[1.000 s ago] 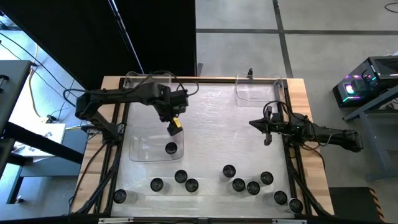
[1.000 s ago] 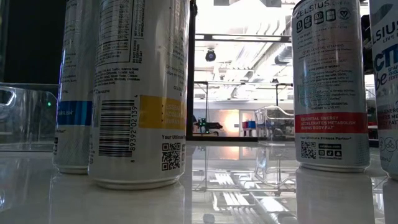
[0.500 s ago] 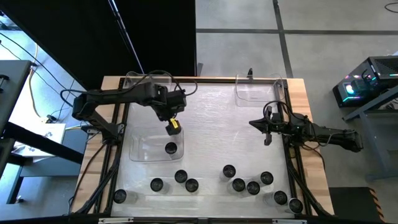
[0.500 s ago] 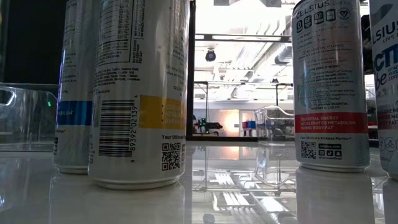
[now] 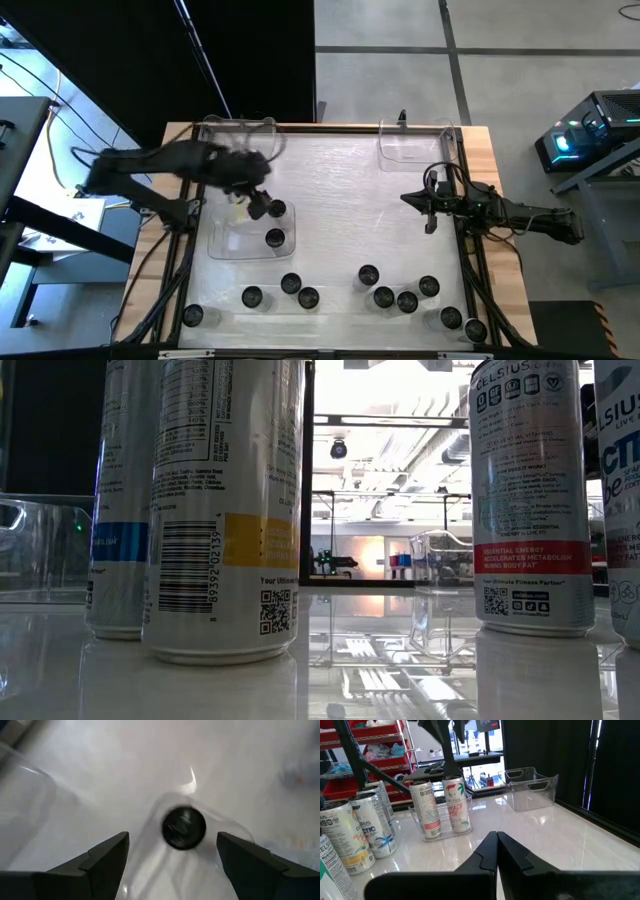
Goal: Sort soda cans
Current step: Put the white-blue can into the top right transparent bin
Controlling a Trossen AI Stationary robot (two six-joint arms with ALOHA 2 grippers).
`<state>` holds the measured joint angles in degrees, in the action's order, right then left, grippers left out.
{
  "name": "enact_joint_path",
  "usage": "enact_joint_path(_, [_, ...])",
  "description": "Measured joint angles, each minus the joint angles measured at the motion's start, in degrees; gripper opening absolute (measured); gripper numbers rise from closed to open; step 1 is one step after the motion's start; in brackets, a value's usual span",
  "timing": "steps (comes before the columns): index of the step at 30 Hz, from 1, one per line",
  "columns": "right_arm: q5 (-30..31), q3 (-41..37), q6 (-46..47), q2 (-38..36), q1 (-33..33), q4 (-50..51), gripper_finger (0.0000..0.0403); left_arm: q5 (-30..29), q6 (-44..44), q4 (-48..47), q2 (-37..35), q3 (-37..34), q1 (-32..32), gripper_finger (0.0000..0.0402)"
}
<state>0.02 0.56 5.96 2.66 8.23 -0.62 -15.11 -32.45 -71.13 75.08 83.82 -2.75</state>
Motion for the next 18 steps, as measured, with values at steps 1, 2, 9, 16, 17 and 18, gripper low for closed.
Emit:
enact_joint_path(1, [0.01, 0.00, 0.00, 0.01, 0.02, 0.00, 0.0000, -2.66, -1.56, 2.83, -2.50, -2.22, -1.32, 0.0294])
enact_joint_path(2, [0.01, 0.00, 0.00, 0.01, 0.01, 0.00, 0.0000, -3.77, -2.27, 6.86, -4.83, -5.15, -2.18, 0.0294])
enact_joint_path(9, [-0.01, 0.00, 0.00, 0.01, 0.01, 0.00, 0.0000, -4.92, 5.72, 40.10, -18.99, -28.49, -3.01, 0.0294])
enact_joint_path(16, [0.00, 0.02, 0.00, 0.01, 0.00, 0.00, 0.0000, -7.44, 23.56, 71.36, -24.71, -45.80, -4.91, 0.0294])
enact_joint_path(17, [-0.01, 0.02, 0.00, 0.01, 0.00, 0.00, 0.0000, -7.37, 25.43, 76.49, -25.00, -48.14, -5.07, 0.0294])
enact_joint_path(18, [0.01, 0.01, 0.00, 0.01, 0.00, 0.00, 0.0000, -7.36, 26.85, 81.32, -25.15, -50.50, -5.23, 0.0294])
